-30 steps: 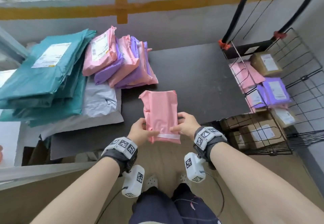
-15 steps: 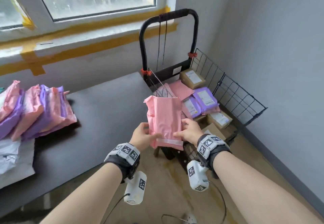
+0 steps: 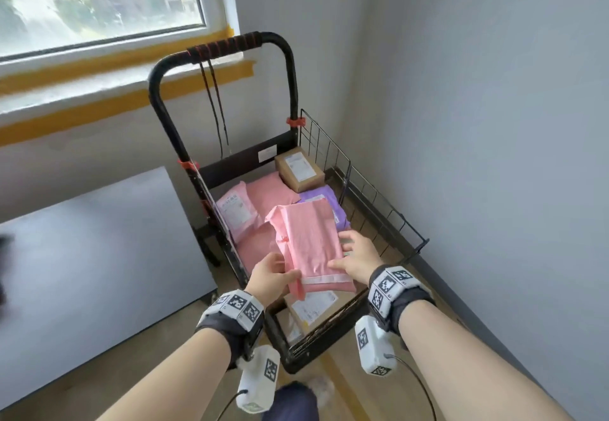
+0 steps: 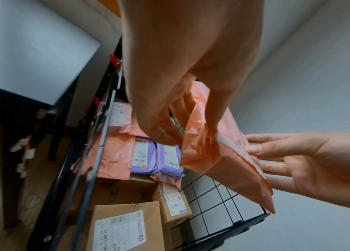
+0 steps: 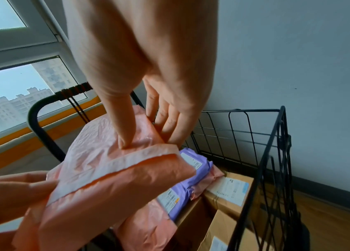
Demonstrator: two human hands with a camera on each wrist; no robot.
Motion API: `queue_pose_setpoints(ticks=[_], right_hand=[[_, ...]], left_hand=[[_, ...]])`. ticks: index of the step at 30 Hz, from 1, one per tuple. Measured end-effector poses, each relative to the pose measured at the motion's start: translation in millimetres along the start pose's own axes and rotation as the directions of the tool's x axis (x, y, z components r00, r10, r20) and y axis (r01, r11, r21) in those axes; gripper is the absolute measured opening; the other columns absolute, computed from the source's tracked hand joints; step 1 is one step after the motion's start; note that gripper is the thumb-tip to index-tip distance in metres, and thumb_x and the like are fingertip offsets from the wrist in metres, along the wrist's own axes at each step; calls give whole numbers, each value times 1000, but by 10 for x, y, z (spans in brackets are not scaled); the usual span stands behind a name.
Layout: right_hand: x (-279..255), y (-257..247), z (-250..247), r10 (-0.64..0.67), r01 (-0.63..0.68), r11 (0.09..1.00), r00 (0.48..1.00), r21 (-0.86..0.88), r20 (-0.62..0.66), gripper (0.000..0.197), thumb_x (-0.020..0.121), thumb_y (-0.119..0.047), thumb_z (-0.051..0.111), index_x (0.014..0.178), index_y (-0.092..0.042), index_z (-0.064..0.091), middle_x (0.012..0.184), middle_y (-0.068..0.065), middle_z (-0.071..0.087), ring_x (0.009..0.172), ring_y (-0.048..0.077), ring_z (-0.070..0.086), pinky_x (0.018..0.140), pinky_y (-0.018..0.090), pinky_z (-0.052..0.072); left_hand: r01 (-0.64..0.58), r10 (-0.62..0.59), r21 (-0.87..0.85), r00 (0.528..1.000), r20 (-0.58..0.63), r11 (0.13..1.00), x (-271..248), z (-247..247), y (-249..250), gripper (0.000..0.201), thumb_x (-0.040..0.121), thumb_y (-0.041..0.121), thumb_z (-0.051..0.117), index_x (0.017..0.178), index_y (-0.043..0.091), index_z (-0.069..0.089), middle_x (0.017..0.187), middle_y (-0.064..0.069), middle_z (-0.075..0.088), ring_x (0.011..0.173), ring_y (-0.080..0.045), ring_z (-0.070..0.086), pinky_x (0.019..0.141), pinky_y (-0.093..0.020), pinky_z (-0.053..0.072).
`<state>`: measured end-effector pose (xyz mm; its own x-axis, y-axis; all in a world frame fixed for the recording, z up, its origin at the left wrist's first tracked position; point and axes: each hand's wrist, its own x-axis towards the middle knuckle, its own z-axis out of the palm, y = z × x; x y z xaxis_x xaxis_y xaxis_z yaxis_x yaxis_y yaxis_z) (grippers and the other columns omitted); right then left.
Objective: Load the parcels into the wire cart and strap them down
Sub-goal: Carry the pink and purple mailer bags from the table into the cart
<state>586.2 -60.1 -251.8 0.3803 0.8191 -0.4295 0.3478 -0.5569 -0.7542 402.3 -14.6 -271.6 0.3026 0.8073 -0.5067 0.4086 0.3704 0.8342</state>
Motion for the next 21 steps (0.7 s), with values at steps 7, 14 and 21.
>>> queue_pose_setpoints(ticks=[7,14,21], right_hand=[[1144,106,-306,50,-40,991,996,-129,74,75,66,-12,82,130,-14,43,120,4,57,107,21,58,97,37,47],[2203,310,-245,138,-107,977,978,-186,159,88,73,-14,77,143,-23,25,133,1,48,122,21,50,103,39,43],[2939,685,-74,98,-62,978,980,-200,176,84,75,-12,76,144,-27,30,141,-2,45,128,17,44,94,20,31]], left_hand=[[60,-61,-41,998,-12,997,1046,486,226,22,82,2,66,96,16,54,101,-6,63,88,-20,63,88,-36,53],[211,-212,-45,977,-8,976,2254,812,217,32,83,3,64,113,4,54,101,-16,66,82,-21,62,70,-25,51],[327,-331,-68,942,-52,943,3053,999,-18,27,82,-4,62,105,7,54,73,-7,61,60,-24,58,65,-40,55]])
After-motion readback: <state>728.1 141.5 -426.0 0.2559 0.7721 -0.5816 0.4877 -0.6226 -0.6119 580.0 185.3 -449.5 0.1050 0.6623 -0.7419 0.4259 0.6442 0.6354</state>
